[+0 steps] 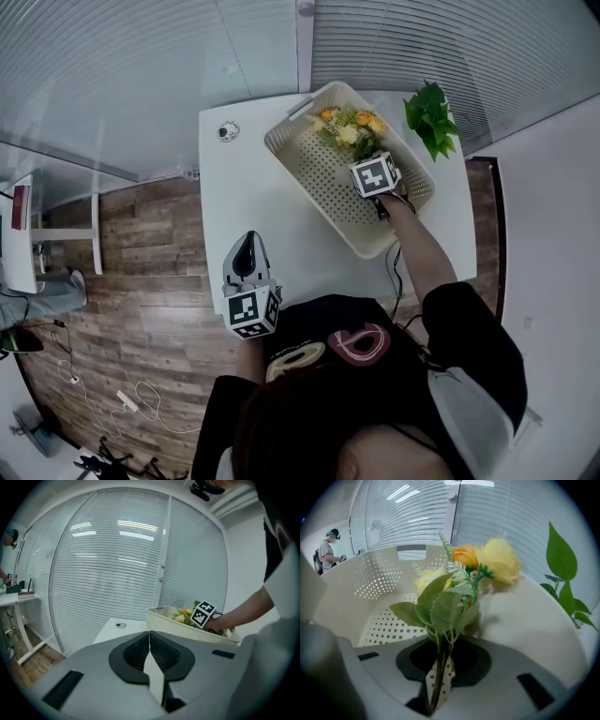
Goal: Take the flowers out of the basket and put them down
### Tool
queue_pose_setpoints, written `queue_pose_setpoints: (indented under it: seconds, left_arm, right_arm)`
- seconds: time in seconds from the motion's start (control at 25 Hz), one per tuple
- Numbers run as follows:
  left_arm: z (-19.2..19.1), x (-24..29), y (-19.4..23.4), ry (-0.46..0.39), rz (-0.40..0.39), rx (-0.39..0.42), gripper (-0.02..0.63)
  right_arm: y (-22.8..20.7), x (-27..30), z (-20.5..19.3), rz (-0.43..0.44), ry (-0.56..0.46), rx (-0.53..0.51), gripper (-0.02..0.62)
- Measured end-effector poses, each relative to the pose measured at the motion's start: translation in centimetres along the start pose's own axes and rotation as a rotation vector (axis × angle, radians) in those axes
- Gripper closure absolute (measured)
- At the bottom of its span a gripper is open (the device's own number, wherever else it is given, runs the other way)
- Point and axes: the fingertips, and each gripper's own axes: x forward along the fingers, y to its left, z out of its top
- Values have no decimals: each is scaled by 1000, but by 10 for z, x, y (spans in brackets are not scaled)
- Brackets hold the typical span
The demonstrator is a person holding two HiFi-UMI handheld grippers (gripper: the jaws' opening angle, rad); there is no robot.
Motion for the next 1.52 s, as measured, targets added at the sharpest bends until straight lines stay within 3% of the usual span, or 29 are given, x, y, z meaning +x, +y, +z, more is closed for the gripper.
queue_pose_setpoints:
  seconds: [0.64,1.52]
  left_arm:
    - [5,-7,0,-27,1,1,588]
    - [9,-25,4,-71,29,4,588]
  right_arm:
    - [-5,-30,22,16,-112,74,538]
    - [11,-104,63,38,-251,11,540]
